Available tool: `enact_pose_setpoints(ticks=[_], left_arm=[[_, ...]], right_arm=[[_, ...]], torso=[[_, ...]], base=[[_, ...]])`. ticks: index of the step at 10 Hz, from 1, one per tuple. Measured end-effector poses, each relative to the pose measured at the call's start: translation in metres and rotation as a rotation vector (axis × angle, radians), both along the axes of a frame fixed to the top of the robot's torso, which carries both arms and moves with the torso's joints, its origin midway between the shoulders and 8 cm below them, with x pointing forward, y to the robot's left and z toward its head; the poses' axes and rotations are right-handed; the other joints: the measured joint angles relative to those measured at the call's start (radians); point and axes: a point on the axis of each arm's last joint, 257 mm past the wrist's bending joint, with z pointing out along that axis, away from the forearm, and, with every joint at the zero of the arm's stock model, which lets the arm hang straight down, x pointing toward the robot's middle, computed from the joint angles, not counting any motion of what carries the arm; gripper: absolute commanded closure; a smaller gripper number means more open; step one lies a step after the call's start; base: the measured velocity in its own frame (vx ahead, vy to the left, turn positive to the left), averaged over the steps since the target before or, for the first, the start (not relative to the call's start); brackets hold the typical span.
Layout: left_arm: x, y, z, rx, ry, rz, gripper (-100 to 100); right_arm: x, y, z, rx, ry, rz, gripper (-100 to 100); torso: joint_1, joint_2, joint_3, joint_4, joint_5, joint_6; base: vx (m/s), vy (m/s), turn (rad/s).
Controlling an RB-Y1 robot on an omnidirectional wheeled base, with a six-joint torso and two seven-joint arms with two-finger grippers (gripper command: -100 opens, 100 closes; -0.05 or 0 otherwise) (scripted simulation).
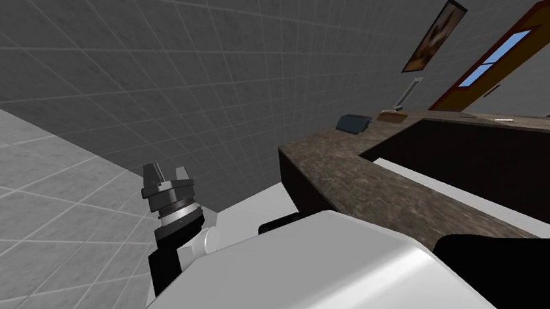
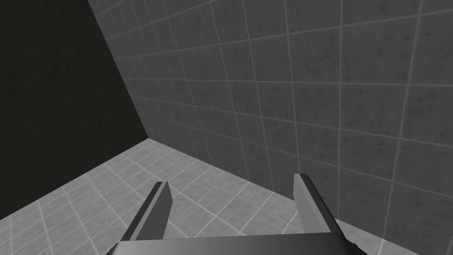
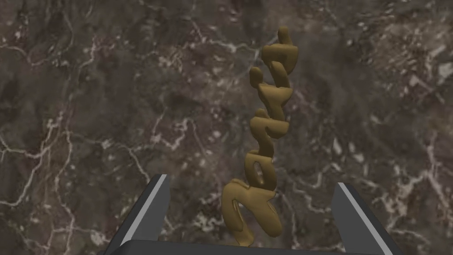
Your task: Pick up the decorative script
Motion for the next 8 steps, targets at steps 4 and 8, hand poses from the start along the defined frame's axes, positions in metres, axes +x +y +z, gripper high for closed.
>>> enact_pose_setpoints(ticks=[4, 8], left_arm=[[0.0, 0.0, 0.0, 0.0, 0.0, 0.0, 0], [0.0, 0.0, 0.0, 0.0, 0.0, 0.0, 0]], right_arm=[[-0.04, 0.002, 0.006, 0.028, -0.001, -0.141, 0], [-0.039, 0.005, -0.012, 0.029, -0.004, -0.137, -100]], torso=[[0.001, 0.002, 0.001, 0.0, 0.0, 0.0], [0.002, 0.007, 0.004, 0.002, 0.0, 0.0]], base=[[0.074, -0.042, 0.012], [0.002, -0.02, 0.004]])
